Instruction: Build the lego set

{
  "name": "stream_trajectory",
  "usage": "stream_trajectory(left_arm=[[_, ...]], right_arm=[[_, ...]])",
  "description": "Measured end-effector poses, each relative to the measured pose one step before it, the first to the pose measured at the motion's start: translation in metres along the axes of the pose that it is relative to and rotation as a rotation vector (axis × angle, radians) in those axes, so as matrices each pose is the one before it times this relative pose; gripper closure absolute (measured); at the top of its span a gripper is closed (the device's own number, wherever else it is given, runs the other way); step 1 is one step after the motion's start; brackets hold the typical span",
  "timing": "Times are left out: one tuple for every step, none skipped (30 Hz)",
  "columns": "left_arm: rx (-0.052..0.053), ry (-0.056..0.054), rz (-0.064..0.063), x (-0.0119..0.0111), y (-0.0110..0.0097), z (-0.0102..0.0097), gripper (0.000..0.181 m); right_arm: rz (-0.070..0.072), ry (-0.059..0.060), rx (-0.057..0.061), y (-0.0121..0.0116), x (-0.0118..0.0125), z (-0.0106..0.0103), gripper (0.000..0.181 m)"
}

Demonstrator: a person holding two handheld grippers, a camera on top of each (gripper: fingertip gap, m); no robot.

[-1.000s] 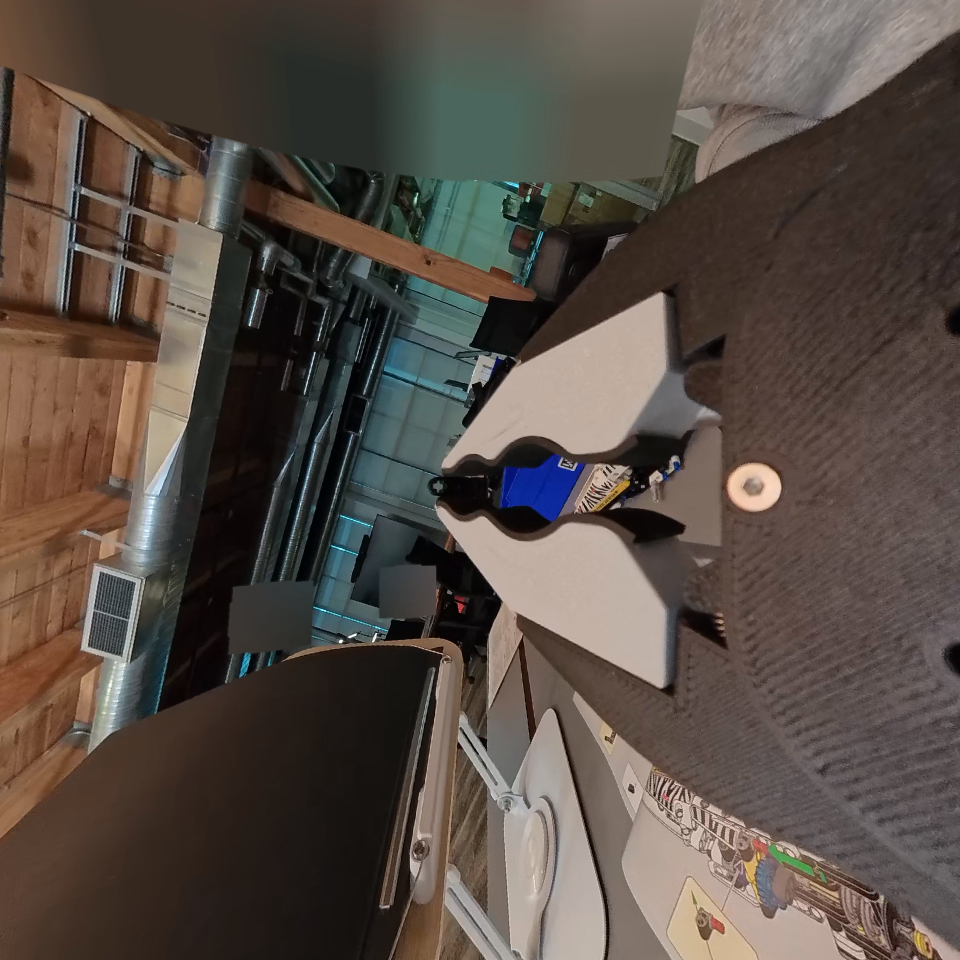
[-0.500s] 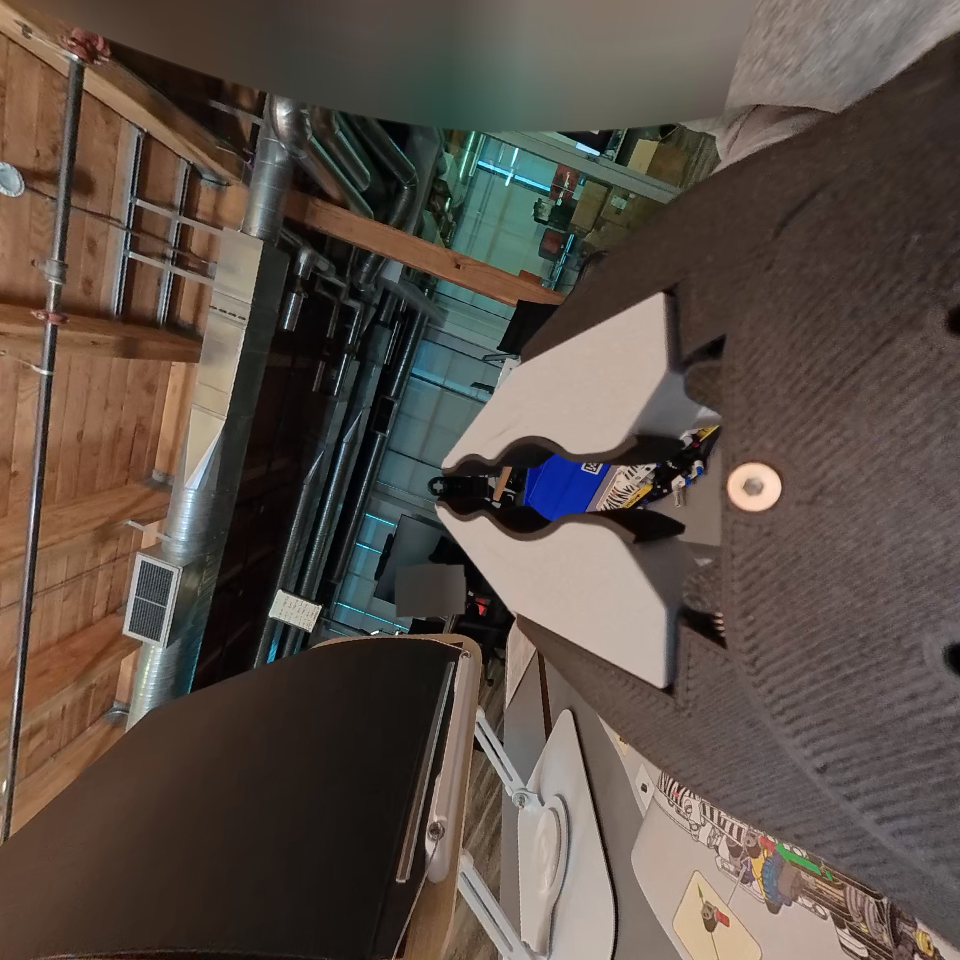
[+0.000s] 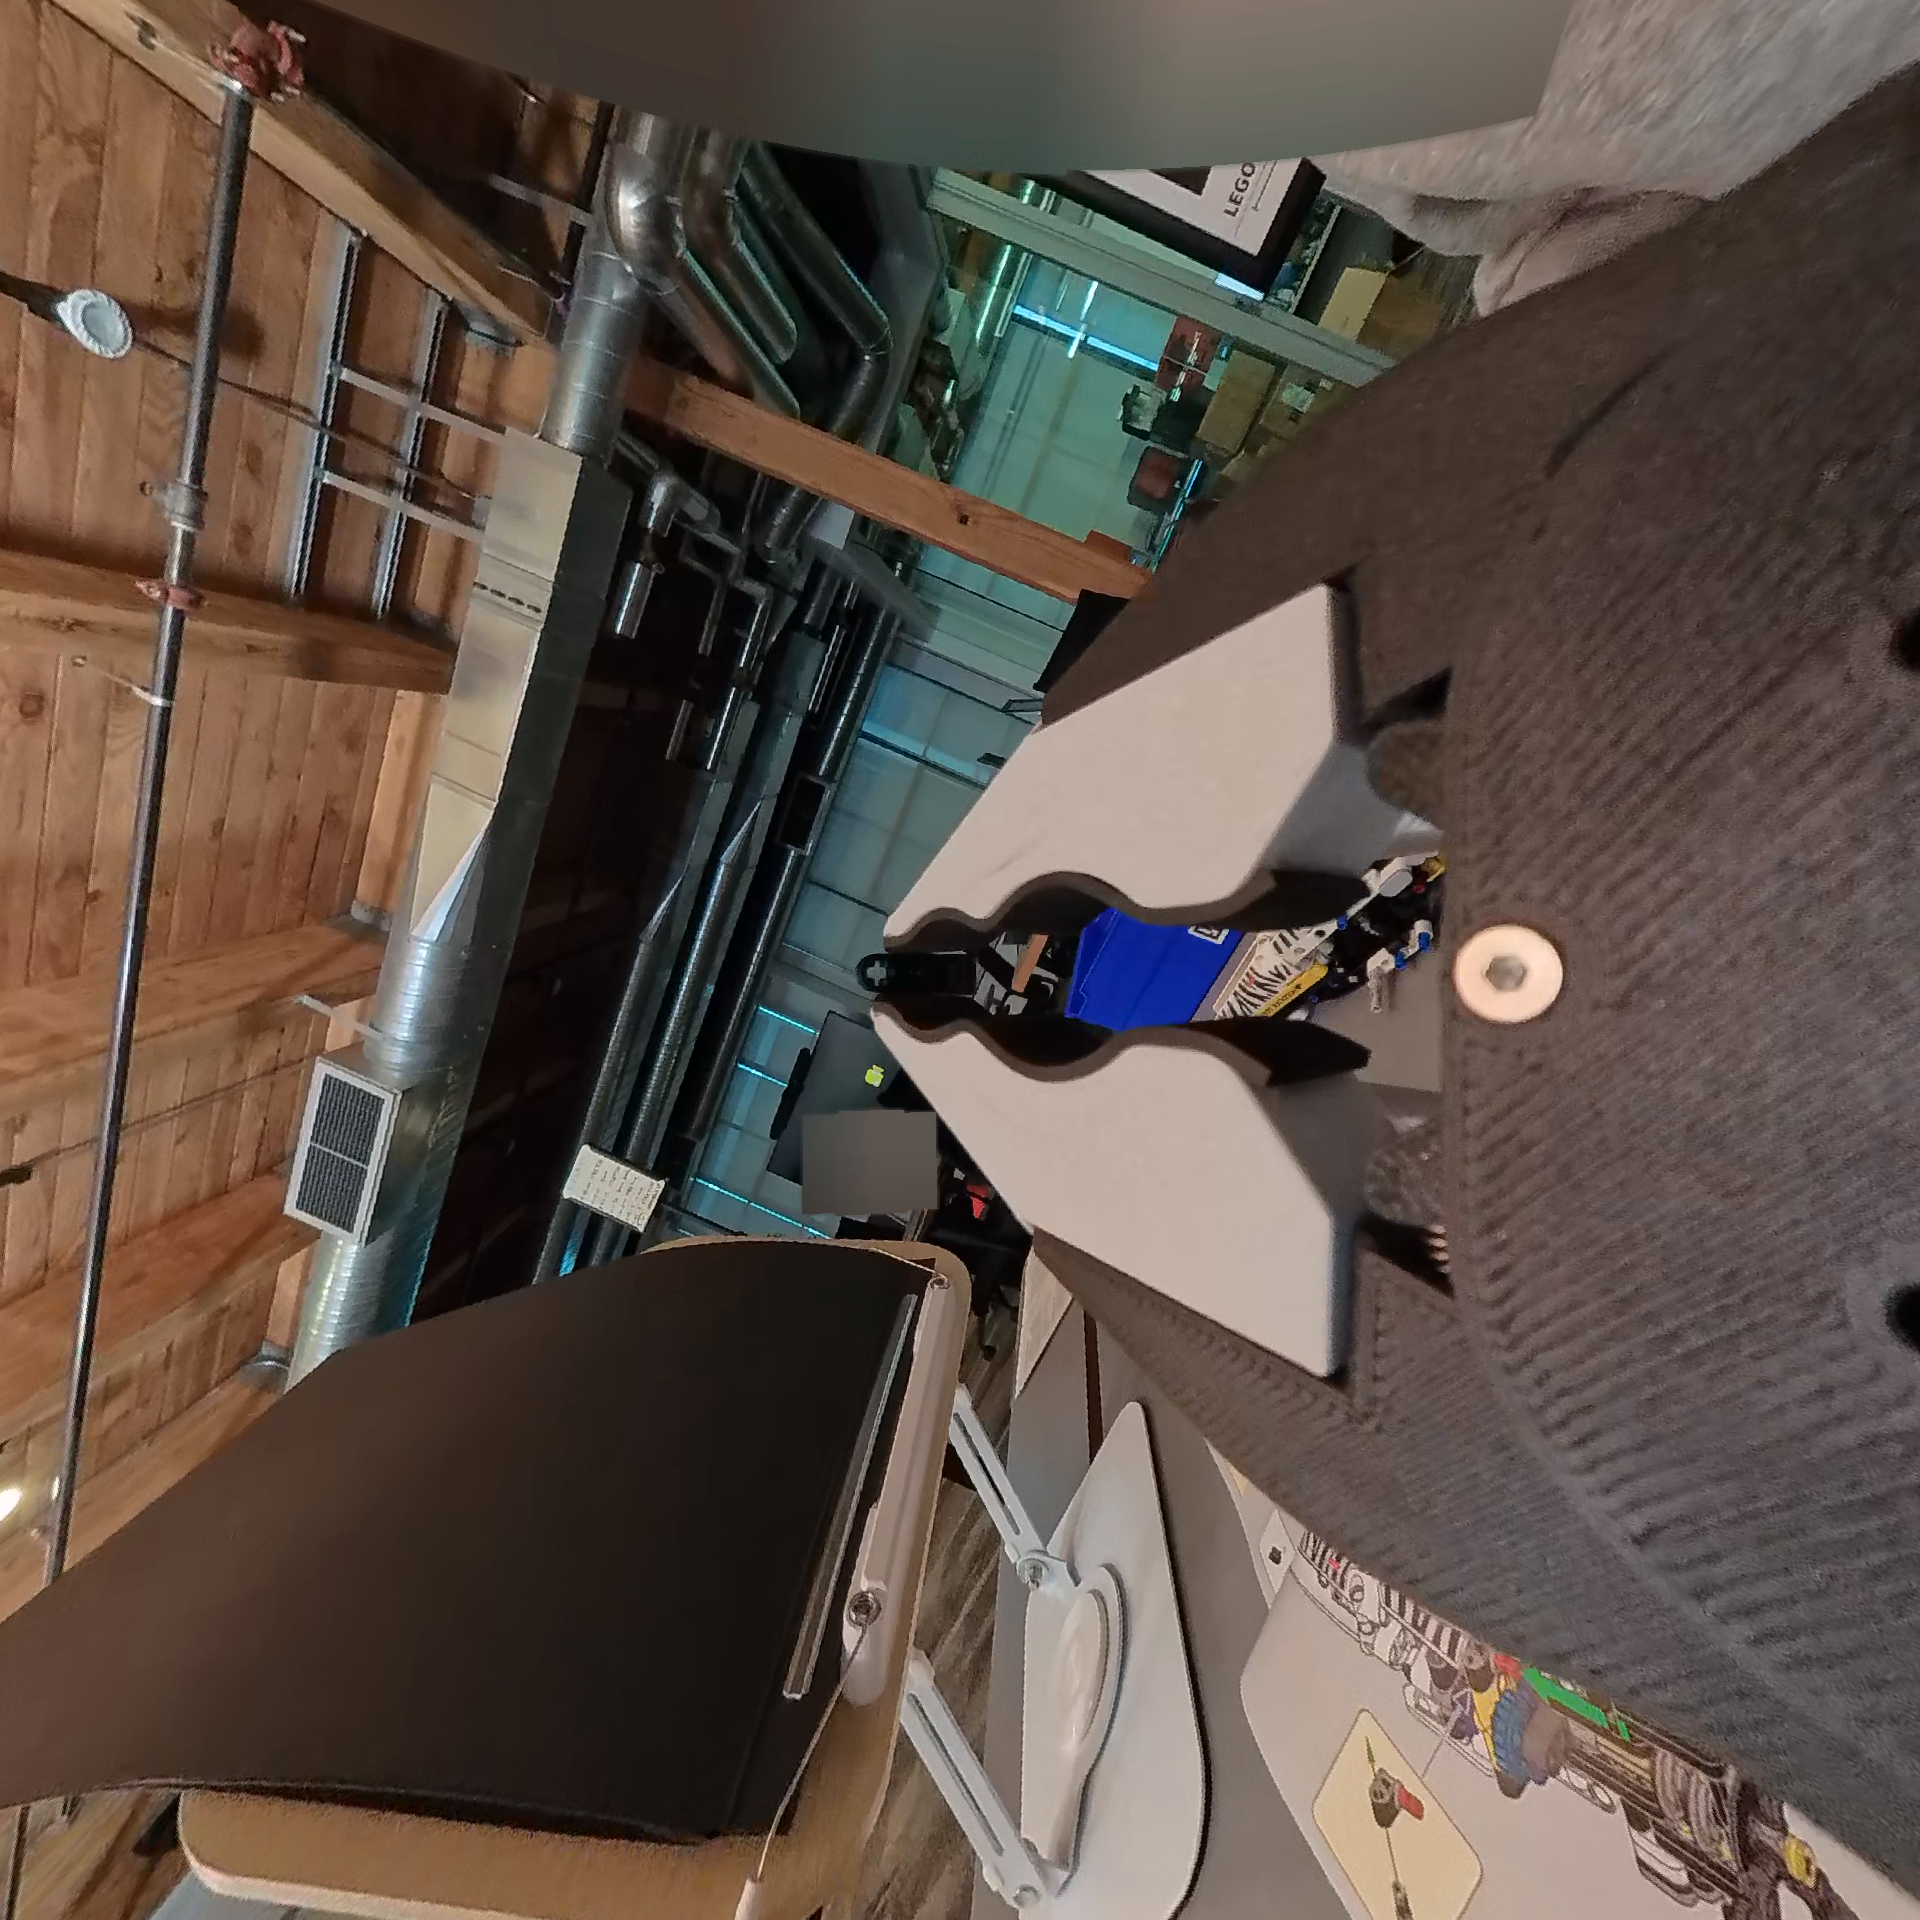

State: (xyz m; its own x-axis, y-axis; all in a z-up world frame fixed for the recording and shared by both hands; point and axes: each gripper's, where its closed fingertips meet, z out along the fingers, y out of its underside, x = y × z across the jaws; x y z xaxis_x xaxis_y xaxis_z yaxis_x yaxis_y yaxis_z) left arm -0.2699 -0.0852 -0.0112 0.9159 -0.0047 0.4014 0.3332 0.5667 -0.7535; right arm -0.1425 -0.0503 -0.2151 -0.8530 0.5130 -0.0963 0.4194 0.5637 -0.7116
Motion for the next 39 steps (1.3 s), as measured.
stream_trajectory(left_arm=[[0.0012, -0.0024, 0.0022, -0.00027, -0.00051, -0.0004, 0.177], [0.0025, -0.0027, 0.0012, -0.00051, -0.00062, -0.00037, 0.177], [0.003, -0.0011, -0.0012, -0.00025, -0.0007, -0.00045, 0.177], [0.0026, 0.0002, -0.0026, -0.00019, -0.00052, -0.00032, 0.177], [0.0019, 0.0003, -0.0025, -0.00013, -0.00039, -0.00014, 0.177], [0.0011, 0.0005, -0.0013, 0.00006, -0.0003, -0.00006, 0.177], [0.0006, -0.0003, -0.0002, -0.00002, -0.00014, -0.00004, 0.177], [0.0003, -0.0005, -0.0003, -0.00011, -0.00021, 0.00002, 0.177], [0.0, -0.0001, -0.0011, -0.00012, -0.00007, 0.00005, 0.177], [0.0004, 0.0002, -0.0021, -0.00005, -0.00011, -0.00006, 0.177], [0.0006, 0.0011, -0.0024, 0.0001, -0.00007, 0.00003, 0.177], [0.0005, 0.001, -0.0017, 0.00008, -0.00008, 0.00016, 0.177], [0.0001, 0.0006, -0.0006, 0.00003, 0.00001, 0.00011, 0.177], [-0.0009, 0.0001, 0.0001, 0.00001, 0.00025, 0.0001, 0.177], [-0.0019, -0.0008, 0.0005, -0.0001, 0.00031, 0.00008, 0.177], [-0.0018, -0.0014, 0.0004, -0.00022, 0.00036, 0.00004, 0.177], [-0.0007, -0.0013, -0.0003, -0.00039, 0.0001, -0.00005, 0.177], [0.0005, -0.0008, -0.0011, -0.0003, 0.00001, -0.00002, 0.177], [0.0009, -0.0002, -0.0015, -0.00015, -0.00017, -0.00003, 0.177], [0.0002, 0.0, -0.0011, -0.00006, 0.00001, -0.00002, 0.177], [-0.0008, -0.0004, -0.0001, -0.00014, 0.00014, 0.00005, 0.177], [-0.0012, -0.0011, 0.0007, -0.00021, 0.00035, 0.00016, 0.177], [-0.0013, -0.0009, 0.0007, -0.00017, 0.0003, 0.00007, 0.177], [-0.0013, -0.0003, 0.0002, -0.00006, 0.00035, 0.00016, 0.177], [-0.0012, 0.0, 0.0001, 0.00003, 0.00021, 0.00013, 0.177], [-0.001, -0.0005, 0.0004, -0.00009, 0.00025, 0.0001, 0.177], [-0.0004, -0.0009, 0.0003, -0.00024, 0.00002, 0.0, 0.177], [0.0001, -0.0007, -0.0002, -0.00022, -0.00003, -0.0001, 0.177], [0.001, -0.0001, -0.0011, -0.00016, -0.00025, -0.0001, 0.177], [0.0014, 0.001, -0.0014, 0.00015, -0.00041, -0.00012, 0.177], [0.0008, 0.0005, -0.0006, -0.00002, -0.00013, -0.00005, 0.177], [-0.0001, -0.0004, -0.0003, -0.00009, -0.0001, 0.00007, 0.177], [-0.0005, 0.0006, -0.0007, 0.00013, 0.00012, 0.00005, 0.177], [-0.0004, 0.0009, -0.0008, 0.00009, 0.00014, 0.00016, 0.177], [-0.0003, 0.0003, -0.0006, 0.00004, -0.00006, 0.00005, 0.177], [-0.0001, -0.0001, -0.0004, -0.00008, 0.00004, 0.0001, 0.177], [0.0003, -0.0004, -0.0006, -0.00015, -0.00006, -0.00009, 0.177], [0.0003, 0.0002, -0.001, -0.00004, -0.00007, -0.00009, 0.177], [0.0003, 0.0, -0.0011, -0.0001, -0.00017, -0.00001, 0.177]], right_arm=[[-0.0138, -0.0097, -0.0023, -0.00013, -0.00014, 0.00242, 0.138], [-0.0078, -0.0122, -0.006, 0.00047, -0.00037, 0.00214, 0.137], [-0.0033, -0.0141, -0.0085, 0.00098, -0.00063, 0.00201, 0.137], [-0.0016, -0.012, -0.0106, 0.00148, -0.00055, 0.0015, 0.136], [-0.0013, -0.0066, -0.009, 0.00151, -0.00016, 0.00098, 0.135], [-0.0012, -0.0036, -0.0014, 0.00042, -0.00004, -0.00024, 0.135], [0.003, -0.0045, -0.004, 0.00085, -0.00057, -0.00075, 0.135], [0.0047, -0.0041, -0.0043, 0.0012, -0.00077, -0.00104, 0.136], [0.0034, -0.0058, -0.0043, 0.00138, -0.00146, -0.00125, 0.135], [0.002, -0.0091, -0.0022, 0.0014, -0.00251, -0.00098, 0.136], [0.0029, -0.0124, 0.0001, 0.00106, -0.00316, -0.00077, 0.136], [0.0028, -0.0169, 0.0012, 0.00077, -0.00436, -0.00044, 0.136], [0.0017, -0.0187, 0.0004, 0.00078, -0.00501, -0.00012, 0.136], [0.0009, -0.0146, -0.0027, 0.00097, -0.00453, -0.00015, 0.137], [0.0, -0.011, -0.0064, 0.00137, -0.00402, -0.00038, 0.137], [-0.0014, -0.0105, -0.0081, 0.00148, -0.0039, -0.00061, 0.138], [-0.0034, -0.0099, -0.007, 0.00133, -0.00354, -0.00055, 0.138], [-0.0061, -0.0085, -0.0034, 0.00081, -0.00308, -0.00083, 0.139], [-0.0096, -0.0081, 0.0002, 0.00001, -0.00266, -0.00089, 0.14], [-0.0125, 0.0011, 0.0041, -0.00064, -0.00082, -0.0012, 0.141], [-0.0147, 0.0109, 0.0079, -0.00139, 0.00116, -0.0016, 0.143], [-0.0151, 0.0159, 0.0097, -0.00163, 0.00249, -0.00158, 0.144], [-0.0141, 0.0187, 0.0091, -0.00151, 0.00362, -0.00146, 0.146], [-0.0124, 0.0172, 0.0083, -0.00139, 0.00347, -0.00099, 0.149], [-0.0099, 0.0102, 0.0085, -0.00137, 0.00259, -0.00047, 0.151], [-0.0082, 0.0032, 0.0081, -0.00117, 0.00132, 0.00012, 0.154], [-0.0084, 0.0014, 0.0048, -0.00062, 0.00085, 0.00056, 0.155], [-0.0099, 0.0048, 0.0004, 0.00011, 0.00105, 0.00075, 0.157], [-0.0113, 0.0076, -0.0026, 0.00051, 0.00119, 0.0006, 0.159], [-0.0114, 0.006, -0.004, 0.0008, 0.00085, 0.00069, 0.16], [-0.0112, 0.0037, -0.0057, 0.001, 0.00057, 0.00073, 0.162], [-0.0165, 0.005, -0.0083, 0.00132, 0.00043, 0.00075, 0.165], [-0.0249, 0.014, -0.0107, 0.00178, 0.00133, 0.00069, 0.169], [-0.0252, 0.0203, -0.0127, 0.00184, 0.00204, 0.00061, 0.173], [-0.0185, 0.0135, -0.0133, 0.00163, 0.00131, 0.0008, 0.176], [-0.0104, 0.0027, -0.0098, 0.00091, -0.00005, 0.00088, 0.177], [-0.0051, -0.005, -0.004, 0.0, -0.00088, 0.00087, 0.177], [-0.0018, -0.0084, -0.0002, -0.00062, -0.00138, 0.00068, 0.177], [0.0006, -0.0088, 0.0015, -0.001, -0.00144, 0.00053, 0.175]])
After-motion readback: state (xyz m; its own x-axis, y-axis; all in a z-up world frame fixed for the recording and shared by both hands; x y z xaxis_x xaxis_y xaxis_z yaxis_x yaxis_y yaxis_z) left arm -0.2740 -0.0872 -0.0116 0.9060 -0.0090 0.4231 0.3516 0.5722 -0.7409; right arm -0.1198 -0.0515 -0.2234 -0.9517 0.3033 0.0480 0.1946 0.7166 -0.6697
